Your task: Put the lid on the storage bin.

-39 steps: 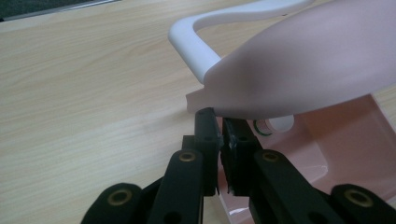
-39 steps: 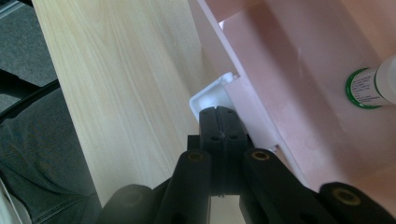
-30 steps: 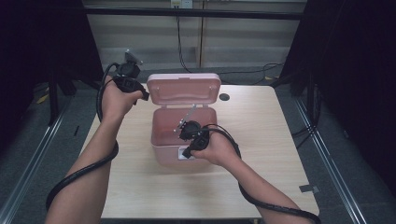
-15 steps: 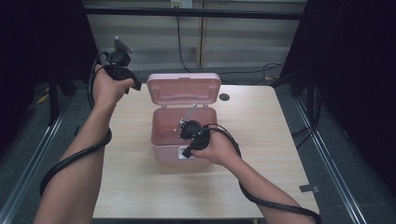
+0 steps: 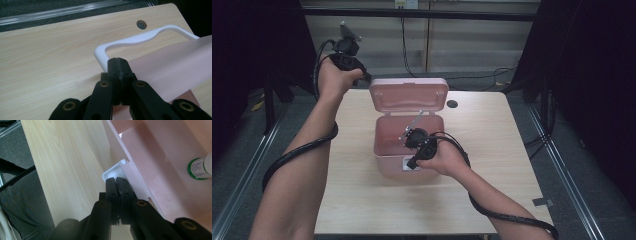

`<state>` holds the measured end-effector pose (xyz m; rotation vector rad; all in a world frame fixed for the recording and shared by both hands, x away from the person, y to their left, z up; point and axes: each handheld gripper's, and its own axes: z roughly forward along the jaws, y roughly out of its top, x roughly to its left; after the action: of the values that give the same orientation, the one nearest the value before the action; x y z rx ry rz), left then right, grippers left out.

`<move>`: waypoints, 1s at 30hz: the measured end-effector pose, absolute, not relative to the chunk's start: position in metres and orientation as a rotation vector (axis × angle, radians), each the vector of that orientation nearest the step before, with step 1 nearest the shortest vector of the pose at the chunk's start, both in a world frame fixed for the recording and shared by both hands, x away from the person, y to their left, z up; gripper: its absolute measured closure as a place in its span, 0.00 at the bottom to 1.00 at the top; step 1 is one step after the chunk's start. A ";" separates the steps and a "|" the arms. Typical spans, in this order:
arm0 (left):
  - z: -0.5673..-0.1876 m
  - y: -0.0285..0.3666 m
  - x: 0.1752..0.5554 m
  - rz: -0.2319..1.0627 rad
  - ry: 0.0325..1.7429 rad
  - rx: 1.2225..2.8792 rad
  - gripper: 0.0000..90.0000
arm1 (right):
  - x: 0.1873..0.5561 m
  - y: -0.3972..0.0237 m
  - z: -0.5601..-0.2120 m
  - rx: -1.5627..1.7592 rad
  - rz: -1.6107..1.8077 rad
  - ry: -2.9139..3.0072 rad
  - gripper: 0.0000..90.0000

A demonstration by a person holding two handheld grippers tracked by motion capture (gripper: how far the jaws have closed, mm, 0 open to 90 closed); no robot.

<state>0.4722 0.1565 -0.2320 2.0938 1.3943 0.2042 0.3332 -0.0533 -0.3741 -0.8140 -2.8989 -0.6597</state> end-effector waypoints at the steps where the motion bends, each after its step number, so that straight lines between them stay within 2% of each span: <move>1: -0.232 0.154 0.472 0.206 1.392 2.092 1.00 | 0.333 -0.053 -0.374 -0.814 -0.663 -2.895 0.97; 8: -0.231 0.150 0.472 0.208 1.387 2.113 1.00 | 0.329 -0.057 -0.366 -0.813 -0.706 -2.885 0.91; 11: -0.231 0.149 0.471 0.208 1.389 2.116 1.00 | 0.327 -0.065 -0.357 -0.819 -0.747 -2.872 0.92; 17: -0.231 0.147 0.470 0.193 1.389 2.116 1.00 | 0.331 -0.085 -0.343 -0.883 -0.769 -2.867 1.00; 30: -0.236 0.149 0.467 0.178 1.389 2.126 1.00 | 0.353 -0.123 -0.338 -1.065 -0.829 -2.826 1.00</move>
<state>0.4674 0.1495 -0.2360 2.1257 1.3894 0.1776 0.3534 -0.1232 -0.3377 -1.0646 -2.8262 -0.8292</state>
